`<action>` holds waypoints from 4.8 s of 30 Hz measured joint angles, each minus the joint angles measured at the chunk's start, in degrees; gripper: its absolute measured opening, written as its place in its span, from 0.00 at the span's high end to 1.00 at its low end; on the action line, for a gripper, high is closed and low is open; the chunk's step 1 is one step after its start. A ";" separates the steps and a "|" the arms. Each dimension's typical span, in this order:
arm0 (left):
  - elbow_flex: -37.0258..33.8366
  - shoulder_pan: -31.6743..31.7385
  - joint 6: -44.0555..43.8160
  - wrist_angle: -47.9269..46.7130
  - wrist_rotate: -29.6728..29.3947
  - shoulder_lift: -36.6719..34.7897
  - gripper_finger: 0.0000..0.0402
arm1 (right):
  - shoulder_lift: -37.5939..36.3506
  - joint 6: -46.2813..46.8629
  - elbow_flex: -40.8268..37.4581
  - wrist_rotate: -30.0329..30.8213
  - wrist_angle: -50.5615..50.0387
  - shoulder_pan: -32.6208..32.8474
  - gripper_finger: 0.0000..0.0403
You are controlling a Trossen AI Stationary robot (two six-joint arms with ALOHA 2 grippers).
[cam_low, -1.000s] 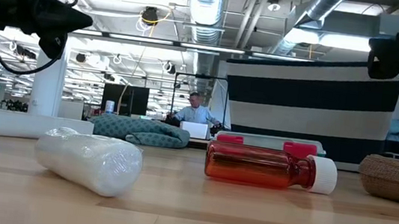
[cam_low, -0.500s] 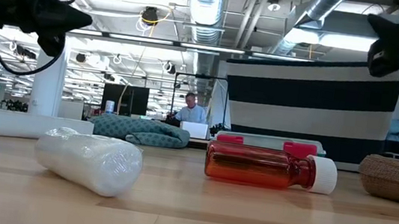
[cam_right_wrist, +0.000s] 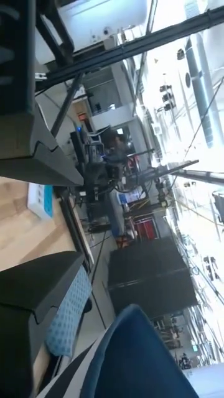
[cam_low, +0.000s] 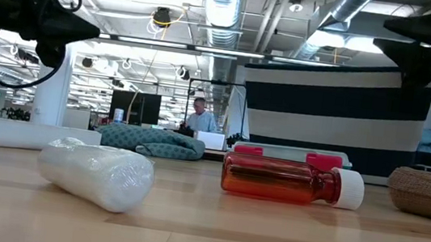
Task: Pick & place medical supplies in basket/bin
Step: Put the brown bandage into the blue basket
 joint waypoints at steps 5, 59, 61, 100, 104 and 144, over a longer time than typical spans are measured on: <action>-0.02 -0.37 -1.13 0.43 0.36 1.52 1.00 | 0.04 -0.62 0.02 2.97 -1.47 0.00 0.57; 3.63 -0.11 20.92 27.86 -5.45 1.40 0.66 | 52.55 25.60 48.27 1.04 -34.61 19.63 0.48; 5.33 -0.11 20.87 28.03 -2.60 1.42 0.66 | 55.47 30.86 49.35 1.08 -37.29 20.90 0.48; 23.10 -0.13 25.12 14.86 -7.24 12.78 0.66 | 94.12 74.78 53.43 -21.38 -54.32 19.56 0.48; 23.10 -0.13 26.45 14.67 -7.26 12.78 0.66 | 95.95 72.40 53.53 -21.88 -51.72 19.38 0.49; 23.06 -0.12 27.50 11.31 -7.67 12.76 0.66 | 70.19 53.43 53.16 -8.02 -48.85 22.64 0.87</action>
